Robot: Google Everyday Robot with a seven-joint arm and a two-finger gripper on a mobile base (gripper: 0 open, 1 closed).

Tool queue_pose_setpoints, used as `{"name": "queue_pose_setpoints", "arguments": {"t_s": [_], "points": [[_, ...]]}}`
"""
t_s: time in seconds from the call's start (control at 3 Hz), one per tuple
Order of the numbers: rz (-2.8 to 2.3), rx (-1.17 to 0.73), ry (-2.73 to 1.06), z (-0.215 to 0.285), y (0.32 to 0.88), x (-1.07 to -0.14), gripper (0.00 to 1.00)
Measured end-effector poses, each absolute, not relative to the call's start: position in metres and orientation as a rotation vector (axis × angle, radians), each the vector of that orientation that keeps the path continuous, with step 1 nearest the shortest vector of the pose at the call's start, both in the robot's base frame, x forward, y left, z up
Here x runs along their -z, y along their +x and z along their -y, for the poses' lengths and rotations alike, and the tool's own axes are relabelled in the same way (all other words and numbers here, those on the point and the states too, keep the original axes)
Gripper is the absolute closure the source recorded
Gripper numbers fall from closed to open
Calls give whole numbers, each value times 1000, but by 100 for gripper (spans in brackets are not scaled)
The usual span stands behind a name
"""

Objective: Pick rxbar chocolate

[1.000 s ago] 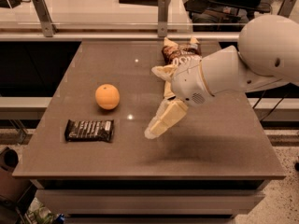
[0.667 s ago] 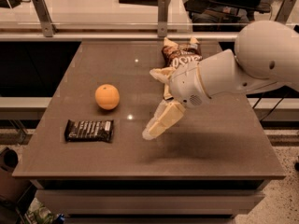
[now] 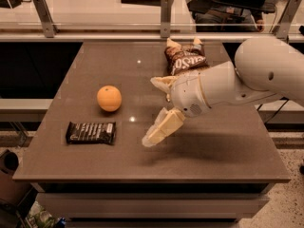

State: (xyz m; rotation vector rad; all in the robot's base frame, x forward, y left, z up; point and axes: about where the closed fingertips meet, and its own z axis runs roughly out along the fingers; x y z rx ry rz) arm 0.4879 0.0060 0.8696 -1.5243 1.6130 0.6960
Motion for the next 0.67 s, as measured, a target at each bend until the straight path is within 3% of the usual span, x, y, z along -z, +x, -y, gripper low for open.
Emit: {"name": "queue_pose_setpoints", "arguments": {"t_s": [0.67], "points": [[-1607,-745,-1520,-35,477,-857,0]]}}
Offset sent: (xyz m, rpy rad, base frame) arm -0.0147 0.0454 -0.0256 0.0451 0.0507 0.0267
